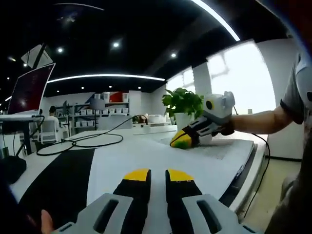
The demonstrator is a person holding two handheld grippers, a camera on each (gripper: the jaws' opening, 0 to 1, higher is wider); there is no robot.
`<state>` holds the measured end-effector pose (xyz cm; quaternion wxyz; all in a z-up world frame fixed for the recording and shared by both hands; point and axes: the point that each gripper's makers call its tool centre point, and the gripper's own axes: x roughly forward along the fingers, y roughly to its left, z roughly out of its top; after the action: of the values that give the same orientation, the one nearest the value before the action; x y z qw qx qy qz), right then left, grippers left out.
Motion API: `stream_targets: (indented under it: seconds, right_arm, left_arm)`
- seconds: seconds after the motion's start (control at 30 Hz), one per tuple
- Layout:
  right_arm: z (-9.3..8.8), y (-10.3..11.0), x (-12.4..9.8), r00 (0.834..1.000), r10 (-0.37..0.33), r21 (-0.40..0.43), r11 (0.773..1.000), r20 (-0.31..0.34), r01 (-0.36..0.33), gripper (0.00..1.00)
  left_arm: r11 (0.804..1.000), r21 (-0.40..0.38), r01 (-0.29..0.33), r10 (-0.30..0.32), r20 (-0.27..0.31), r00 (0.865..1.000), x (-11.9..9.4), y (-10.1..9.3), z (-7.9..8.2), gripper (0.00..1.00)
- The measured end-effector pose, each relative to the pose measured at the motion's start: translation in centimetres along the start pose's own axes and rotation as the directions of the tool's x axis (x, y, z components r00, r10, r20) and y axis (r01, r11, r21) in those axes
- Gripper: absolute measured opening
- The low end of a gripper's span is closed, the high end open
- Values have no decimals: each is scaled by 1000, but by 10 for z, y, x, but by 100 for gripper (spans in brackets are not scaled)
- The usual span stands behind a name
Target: Flip through the bound document one page at a time
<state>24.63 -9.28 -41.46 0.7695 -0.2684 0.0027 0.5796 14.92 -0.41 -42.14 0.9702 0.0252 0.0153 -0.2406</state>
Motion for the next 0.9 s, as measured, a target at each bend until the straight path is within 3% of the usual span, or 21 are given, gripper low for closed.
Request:
stream_targets:
  seconds: [0.6,0.9]
  right_arm:
    - [-18,-47,26,999,-22,38,999,-41,24,1]
    - [-33,-81,37,995,-78,93,992,-55,83,1]
  left_arm:
    - [1000,1,3,-3,1,1000,0,-2,-2,14]
    - [1000,4,4,-4,4,1000,0,-4,-2,14]
